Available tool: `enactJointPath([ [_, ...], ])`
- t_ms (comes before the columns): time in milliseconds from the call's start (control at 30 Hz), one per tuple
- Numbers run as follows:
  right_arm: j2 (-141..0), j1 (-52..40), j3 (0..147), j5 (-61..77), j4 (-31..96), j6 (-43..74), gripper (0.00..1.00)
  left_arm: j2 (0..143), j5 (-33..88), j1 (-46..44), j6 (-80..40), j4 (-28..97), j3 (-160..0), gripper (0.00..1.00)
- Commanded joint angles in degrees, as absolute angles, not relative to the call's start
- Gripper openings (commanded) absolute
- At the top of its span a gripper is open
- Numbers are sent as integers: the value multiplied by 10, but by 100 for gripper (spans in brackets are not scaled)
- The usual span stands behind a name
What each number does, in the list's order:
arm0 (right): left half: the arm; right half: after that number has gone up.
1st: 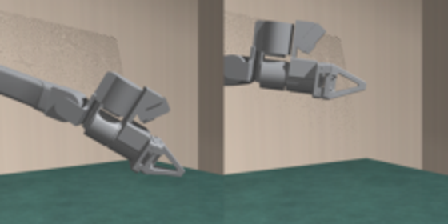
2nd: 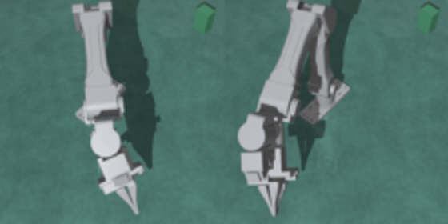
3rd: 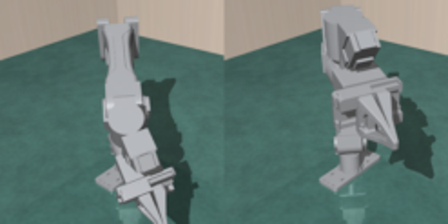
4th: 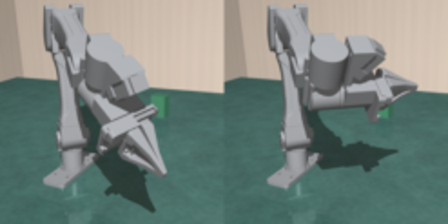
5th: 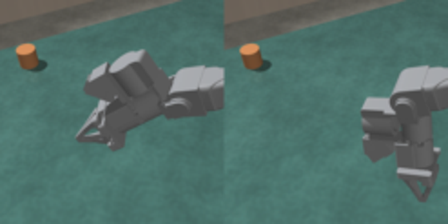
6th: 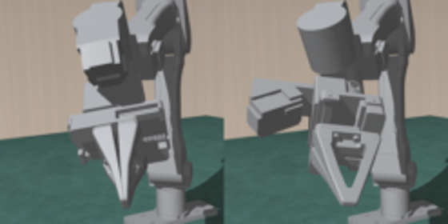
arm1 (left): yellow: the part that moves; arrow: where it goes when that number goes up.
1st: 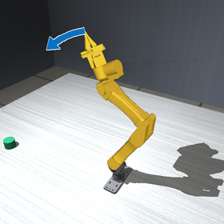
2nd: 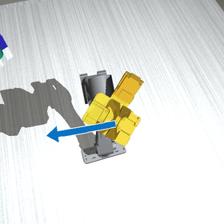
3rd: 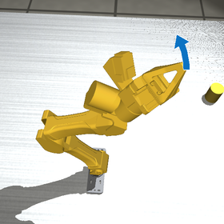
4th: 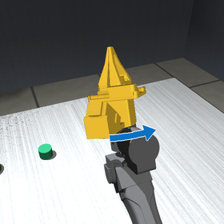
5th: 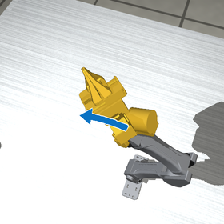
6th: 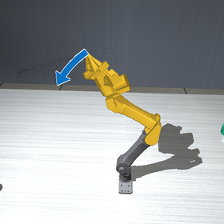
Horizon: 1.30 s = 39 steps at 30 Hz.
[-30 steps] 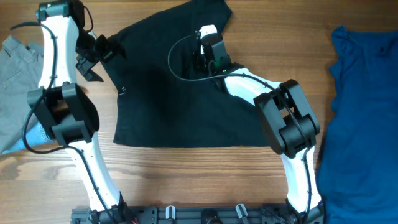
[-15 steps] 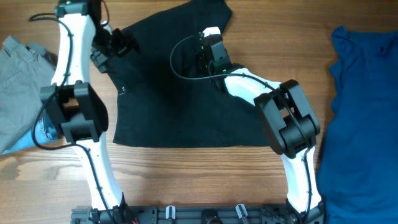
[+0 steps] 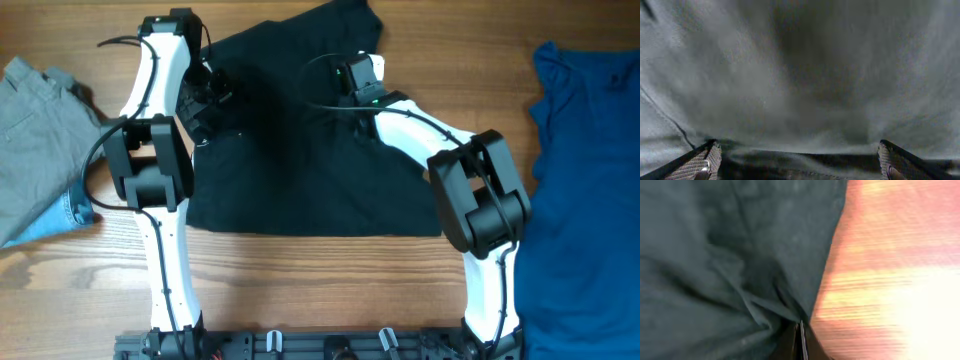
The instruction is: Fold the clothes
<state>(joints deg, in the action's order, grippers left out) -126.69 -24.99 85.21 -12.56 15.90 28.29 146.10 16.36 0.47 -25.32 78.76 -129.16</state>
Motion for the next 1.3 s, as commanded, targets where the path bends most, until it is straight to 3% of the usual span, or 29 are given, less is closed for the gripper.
enactJointPath([
  [0, -1254, -211, 856, -156, 226, 306, 34, 1484, 164, 2, -258, 786, -1285, 100],
  [233, -1235, -163, 856, -148, 310, 280, 54, 1484, 165, 2, -258, 786, -1285, 100],
  [700, -1113, -143, 856, 1, 179, 195, 60, 1484, 165, 2, -258, 789, -1285, 100],
  [767, -1111, -143, 856, -5, 237, 194, 58, 1483, 164, 3, -247, 788, -1285, 100],
  [933, -1089, -136, 856, -65, 354, 195, 68, 1443, 139, 17, -243, 789, -1286, 100],
  [967, -1079, -133, 856, -66, 376, 195, 72, 1430, 129, 20, -243, 791, -1286, 100],
  [1033, -1063, -124, 856, -60, 417, 197, 100, 1405, 111, 23, -243, 799, -1286, 100],
  [1267, -1033, -56, 856, 93, 555, 195, 100, 1332, 58, 23, -258, 868, -1286, 100],
])
